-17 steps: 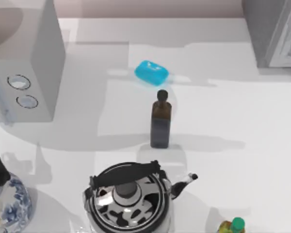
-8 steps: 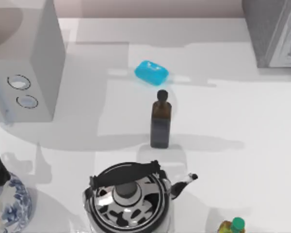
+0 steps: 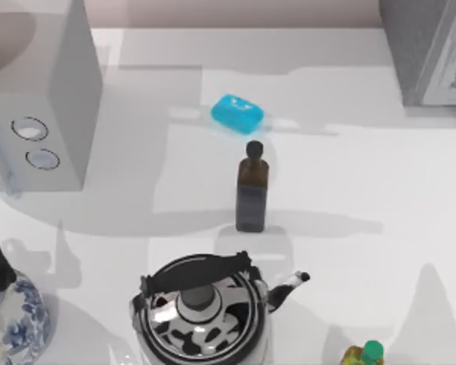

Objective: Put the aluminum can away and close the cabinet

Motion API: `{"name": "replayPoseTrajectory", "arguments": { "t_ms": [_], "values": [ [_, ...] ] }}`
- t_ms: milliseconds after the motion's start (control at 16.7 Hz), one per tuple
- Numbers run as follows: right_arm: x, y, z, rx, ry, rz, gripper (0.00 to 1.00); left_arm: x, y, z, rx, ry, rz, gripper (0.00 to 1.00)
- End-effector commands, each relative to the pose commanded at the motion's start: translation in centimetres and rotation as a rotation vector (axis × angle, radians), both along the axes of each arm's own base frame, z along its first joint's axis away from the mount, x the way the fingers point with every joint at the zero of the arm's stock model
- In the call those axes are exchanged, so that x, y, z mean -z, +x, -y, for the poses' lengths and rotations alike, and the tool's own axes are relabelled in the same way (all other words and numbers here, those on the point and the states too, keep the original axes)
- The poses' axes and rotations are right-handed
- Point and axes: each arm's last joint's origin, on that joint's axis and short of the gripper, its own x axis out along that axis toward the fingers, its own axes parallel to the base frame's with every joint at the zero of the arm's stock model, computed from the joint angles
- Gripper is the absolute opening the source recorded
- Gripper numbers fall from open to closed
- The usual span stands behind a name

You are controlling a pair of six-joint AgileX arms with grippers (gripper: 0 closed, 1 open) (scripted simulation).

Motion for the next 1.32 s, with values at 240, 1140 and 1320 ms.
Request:
{"name": "replayPoseTrajectory", "arguments": {
  "t_ms": [240,1140,1320],
  "values": [
    [-8.6,-1.7,-3.9,0.002,-0.038,0.021,1.00,0.0,0.0,0.0,0.000,0.000,0.000,1.00],
    [-11.4,0.2,-7.8,0.025,-0.011,-0.004,1.00,0.0,0.0,0.0,0.000,0.000,0.000,1.00],
    [-10.6,4.1,-10.4,0.047,0.013,-0.047,1.00,0.0,0.0,0.0,0.000,0.000,0.000,1.00]
  ]
}}
